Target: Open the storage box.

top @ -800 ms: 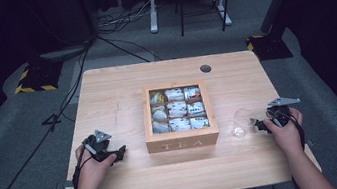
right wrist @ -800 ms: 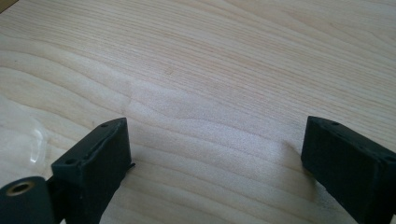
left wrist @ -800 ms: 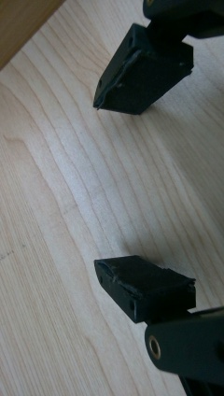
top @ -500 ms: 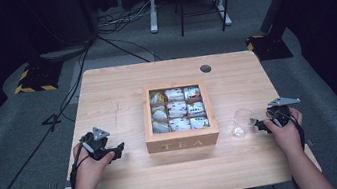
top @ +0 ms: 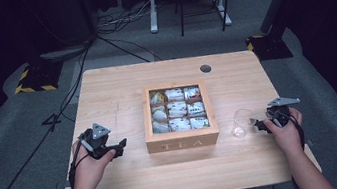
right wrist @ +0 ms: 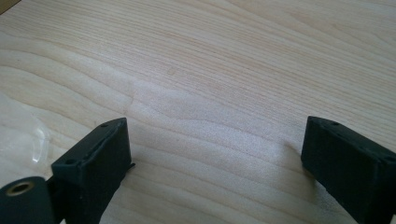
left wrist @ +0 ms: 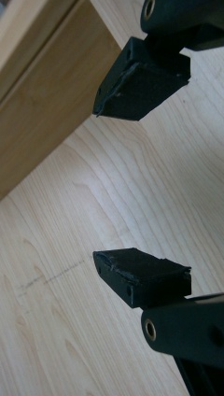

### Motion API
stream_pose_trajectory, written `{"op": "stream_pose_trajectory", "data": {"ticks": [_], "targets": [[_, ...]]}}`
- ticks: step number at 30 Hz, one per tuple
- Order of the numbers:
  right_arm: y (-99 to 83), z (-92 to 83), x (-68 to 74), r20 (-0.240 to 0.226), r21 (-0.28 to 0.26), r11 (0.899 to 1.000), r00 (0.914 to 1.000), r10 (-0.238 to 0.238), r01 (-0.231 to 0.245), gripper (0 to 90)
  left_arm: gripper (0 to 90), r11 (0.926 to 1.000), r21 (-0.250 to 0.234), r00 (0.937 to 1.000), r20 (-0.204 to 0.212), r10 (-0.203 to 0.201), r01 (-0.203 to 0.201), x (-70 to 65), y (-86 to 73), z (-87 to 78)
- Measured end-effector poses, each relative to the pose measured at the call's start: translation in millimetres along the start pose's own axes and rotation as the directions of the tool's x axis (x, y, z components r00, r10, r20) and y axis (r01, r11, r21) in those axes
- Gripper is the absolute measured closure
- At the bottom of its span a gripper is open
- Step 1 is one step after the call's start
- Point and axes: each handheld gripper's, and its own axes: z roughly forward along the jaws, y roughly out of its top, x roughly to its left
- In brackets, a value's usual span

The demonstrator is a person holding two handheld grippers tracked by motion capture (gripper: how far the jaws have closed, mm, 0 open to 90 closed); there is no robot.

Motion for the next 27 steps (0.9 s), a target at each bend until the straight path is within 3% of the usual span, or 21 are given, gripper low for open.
{"op": "stream_pose_trajectory", "data": {"ticks": [10,12,18,27], "targets": [[0.0,0.1,0.2,-0.005,-0.001,1.0,1.0,-0.006,0.006,8.3,26.2,0.9984,-0.034,0.9979,0.044,0.047,-0.046,-19.5,12.0,-7.3],[0.0,0.1,0.3,-0.005,-0.001,1.0,1.0,-0.006,0.006,8.3,26.1,0.9966,-0.042,0.9949,0.068,0.074,-0.071,-31.6,16.7,-7.1],[0.0,0.1,0.2,-0.006,-0.001,1.0,1.0,-0.007,0.007,8.3,25.9,0.9913,-0.062,0.9854,0.118,0.123,-0.116,-51.3,23.8,-5.9],[0.0,0.2,0.1,-0.006,-0.002,1.0,0.9999,-0.008,0.008,8.3,25.0,0.988,-0.061,0.9772,0.151,0.15,-0.142,-68.1,24.1,1.9]]}}
